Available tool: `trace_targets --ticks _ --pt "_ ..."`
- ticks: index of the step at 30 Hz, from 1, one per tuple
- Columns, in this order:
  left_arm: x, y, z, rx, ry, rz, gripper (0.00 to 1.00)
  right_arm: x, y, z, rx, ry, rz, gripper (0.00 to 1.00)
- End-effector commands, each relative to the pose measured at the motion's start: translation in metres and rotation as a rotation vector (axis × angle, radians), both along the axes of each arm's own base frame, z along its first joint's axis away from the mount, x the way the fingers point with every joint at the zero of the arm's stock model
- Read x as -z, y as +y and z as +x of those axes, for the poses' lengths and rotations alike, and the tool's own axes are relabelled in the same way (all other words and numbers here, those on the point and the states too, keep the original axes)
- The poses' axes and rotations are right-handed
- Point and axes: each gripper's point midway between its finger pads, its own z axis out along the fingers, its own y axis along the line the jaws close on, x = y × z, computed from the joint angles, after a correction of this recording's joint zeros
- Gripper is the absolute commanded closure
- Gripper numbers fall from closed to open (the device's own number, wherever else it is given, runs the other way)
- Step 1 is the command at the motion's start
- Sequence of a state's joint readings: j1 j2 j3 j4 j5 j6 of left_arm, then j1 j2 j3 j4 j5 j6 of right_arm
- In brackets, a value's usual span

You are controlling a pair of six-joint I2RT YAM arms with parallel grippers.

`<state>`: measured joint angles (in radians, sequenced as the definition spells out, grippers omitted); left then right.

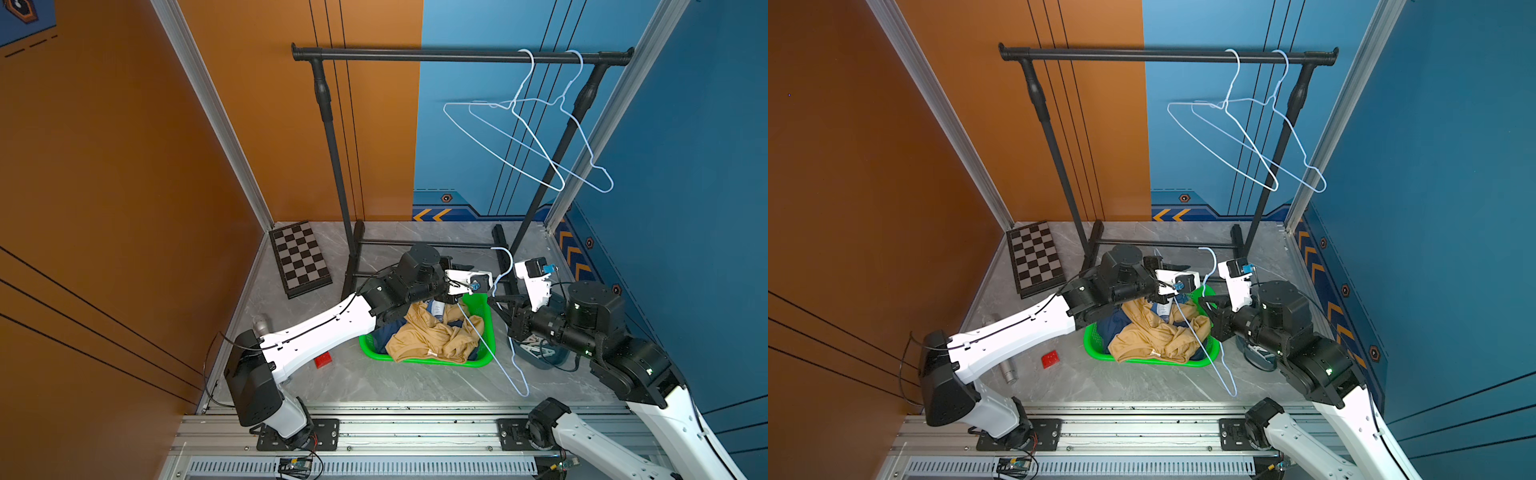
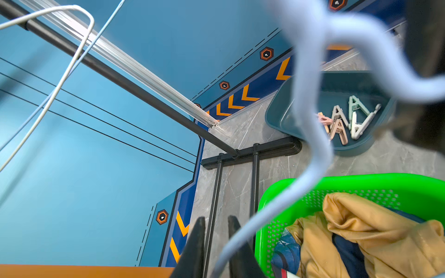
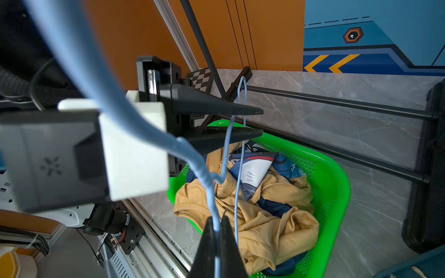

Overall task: Remove the clothespins securing t-shirts to the hanger
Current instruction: Place the hanger on the clothes rail.

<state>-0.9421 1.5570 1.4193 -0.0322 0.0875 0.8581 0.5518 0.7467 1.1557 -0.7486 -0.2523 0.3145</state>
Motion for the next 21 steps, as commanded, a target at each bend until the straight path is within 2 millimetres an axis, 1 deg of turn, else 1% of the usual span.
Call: trace_targets --ticks 1,5,6,9,10,13,16,21 --pt "-0.011 0.008 -0.004 0.004 0.004 -0.036 0.9 -0.018 0.001 0.005 0.02 -0.053 0.031 1.0" --pt "-0.015 0.012 -0.004 0.007 0.001 -0.042 1.0 -0.016 0.004 0.003 -0.002 -0.049 0.027 1.0" --pt "-0.016 0.013 -0.004 0.006 -0.001 -0.044 1.0 -0.014 0.005 0.003 -0.006 -0.048 0.026 0.97" --pt "-0.017 0.019 -0.002 0.001 0.003 -0.041 1.0 -0.013 0.006 0.0 -0.023 -0.047 0.025 0.71" --pt "-0.018 0.021 -0.003 0.001 0.004 -0.042 1.0 -0.014 0.006 -0.002 -0.024 -0.05 0.027 0.65" --pt "-0.021 0.029 -0.001 -0.009 0.006 -0.043 1.0 -0.014 0.003 -0.006 -0.028 -0.064 0.026 0.53" --pt "-0.025 0.04 0.001 -0.027 0.011 -0.054 1.0 -0.018 -0.001 -0.013 -0.038 -0.087 0.032 0.49" --pt "-0.028 0.057 0.007 -0.068 0.025 -0.058 1.0 -0.02 -0.004 -0.025 -0.058 -0.106 0.045 0.48"
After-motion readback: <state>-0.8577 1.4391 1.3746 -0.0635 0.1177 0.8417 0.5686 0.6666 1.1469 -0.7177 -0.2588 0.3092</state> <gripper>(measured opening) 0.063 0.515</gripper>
